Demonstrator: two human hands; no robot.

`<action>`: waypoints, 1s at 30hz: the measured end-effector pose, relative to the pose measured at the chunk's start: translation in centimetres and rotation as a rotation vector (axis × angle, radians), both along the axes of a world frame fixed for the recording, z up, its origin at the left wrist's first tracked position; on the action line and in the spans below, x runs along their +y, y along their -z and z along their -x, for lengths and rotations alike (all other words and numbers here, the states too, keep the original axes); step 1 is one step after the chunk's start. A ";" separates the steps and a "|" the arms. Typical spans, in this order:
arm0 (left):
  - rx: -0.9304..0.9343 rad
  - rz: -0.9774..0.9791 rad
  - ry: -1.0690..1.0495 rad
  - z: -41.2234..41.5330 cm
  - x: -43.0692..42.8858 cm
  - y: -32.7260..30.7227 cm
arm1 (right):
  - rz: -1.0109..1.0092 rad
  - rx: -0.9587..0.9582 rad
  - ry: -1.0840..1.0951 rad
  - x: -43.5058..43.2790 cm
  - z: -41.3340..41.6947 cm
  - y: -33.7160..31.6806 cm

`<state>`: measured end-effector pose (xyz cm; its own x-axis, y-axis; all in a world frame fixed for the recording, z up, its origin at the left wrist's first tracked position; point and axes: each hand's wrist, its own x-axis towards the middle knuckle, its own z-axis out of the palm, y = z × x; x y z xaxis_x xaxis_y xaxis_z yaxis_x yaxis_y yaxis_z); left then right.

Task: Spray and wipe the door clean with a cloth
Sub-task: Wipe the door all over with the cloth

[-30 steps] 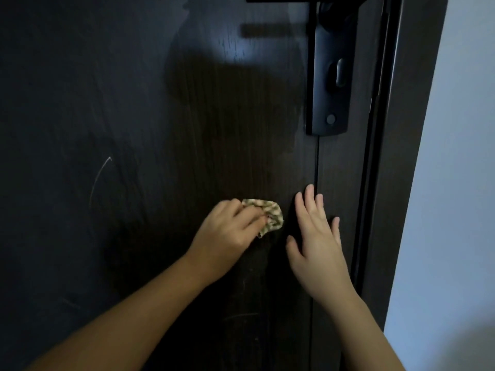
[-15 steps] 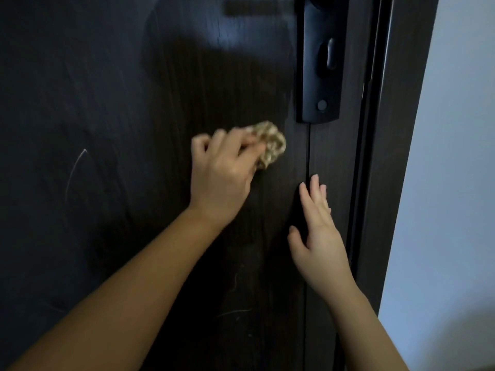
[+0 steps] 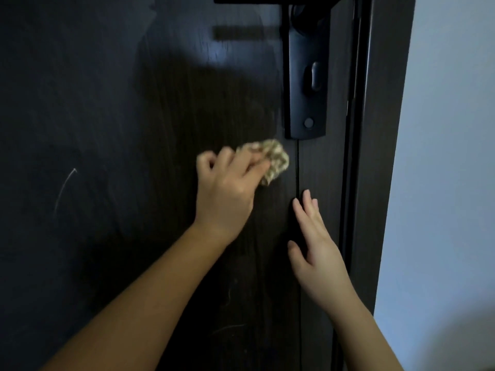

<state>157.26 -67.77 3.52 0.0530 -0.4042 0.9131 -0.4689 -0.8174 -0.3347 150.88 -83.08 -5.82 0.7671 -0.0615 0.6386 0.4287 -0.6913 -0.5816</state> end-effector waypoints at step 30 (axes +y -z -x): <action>0.202 -0.164 -0.015 2.3 9.3 13.0 | -0.166 -0.038 -0.005 5.2 0.4 2.5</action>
